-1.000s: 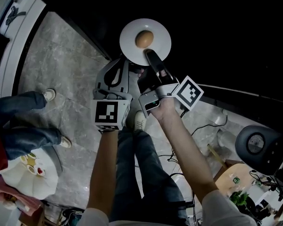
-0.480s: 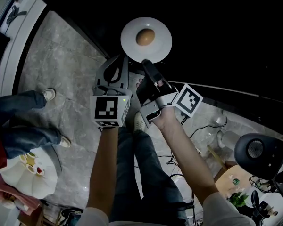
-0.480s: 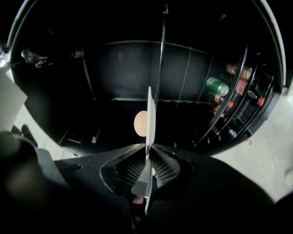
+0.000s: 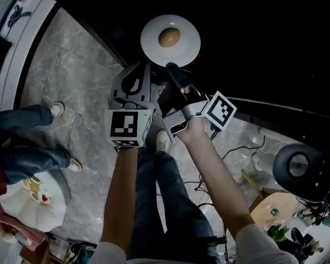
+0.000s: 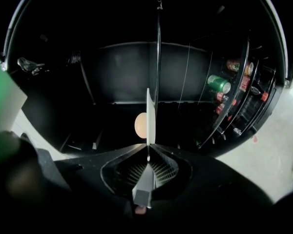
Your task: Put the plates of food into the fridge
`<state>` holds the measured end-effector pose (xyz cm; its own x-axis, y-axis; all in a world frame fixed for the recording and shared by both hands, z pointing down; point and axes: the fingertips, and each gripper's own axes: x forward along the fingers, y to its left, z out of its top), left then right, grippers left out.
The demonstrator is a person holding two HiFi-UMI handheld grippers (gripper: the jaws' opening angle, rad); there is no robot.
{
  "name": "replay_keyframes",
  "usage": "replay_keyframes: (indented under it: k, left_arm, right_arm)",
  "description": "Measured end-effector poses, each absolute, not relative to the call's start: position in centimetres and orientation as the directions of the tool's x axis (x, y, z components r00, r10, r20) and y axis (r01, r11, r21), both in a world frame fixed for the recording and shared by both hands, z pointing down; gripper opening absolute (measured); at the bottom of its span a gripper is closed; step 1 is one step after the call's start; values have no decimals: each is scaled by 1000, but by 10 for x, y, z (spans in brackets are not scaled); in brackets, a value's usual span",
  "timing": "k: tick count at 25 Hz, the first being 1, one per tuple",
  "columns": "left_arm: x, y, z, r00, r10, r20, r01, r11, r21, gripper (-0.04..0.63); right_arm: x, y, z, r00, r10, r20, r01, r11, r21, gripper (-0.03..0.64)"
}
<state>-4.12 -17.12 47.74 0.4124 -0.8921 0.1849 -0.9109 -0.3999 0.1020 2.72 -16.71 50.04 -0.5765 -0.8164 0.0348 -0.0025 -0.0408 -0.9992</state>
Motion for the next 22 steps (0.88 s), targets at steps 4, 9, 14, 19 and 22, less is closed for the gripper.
replay_keyframes:
  k: [4, 9, 14, 19, 22]
  left_arm:
    - [-41, -170, 477, 415, -891, 185, -910, -402, 105, 6]
    - [-42, -163, 477, 418, -889, 185, -908, -408, 92, 6]
    - [-45, -161, 477, 408, -893, 190, -913, -397, 91, 6]
    - [-47, -157, 475, 407, -896, 178, -913, -396, 95, 6]
    - [-47, -159, 475, 412, -894, 177, -911, -404, 83, 6]
  right_arm:
    - [27, -170, 500, -568, -822, 34, 2, -43, -999, 23]
    - [28, -172, 499, -558, -830, 18, 22, -36, -999, 21]
    - [30, -176, 498, -546, -838, 15, 28, -36, -999, 21]
    - [29, -178, 496, -539, -843, 5, 33, -28, -999, 21]
    - [29, -182, 495, -536, -844, 3, 35, -26, -999, 21]
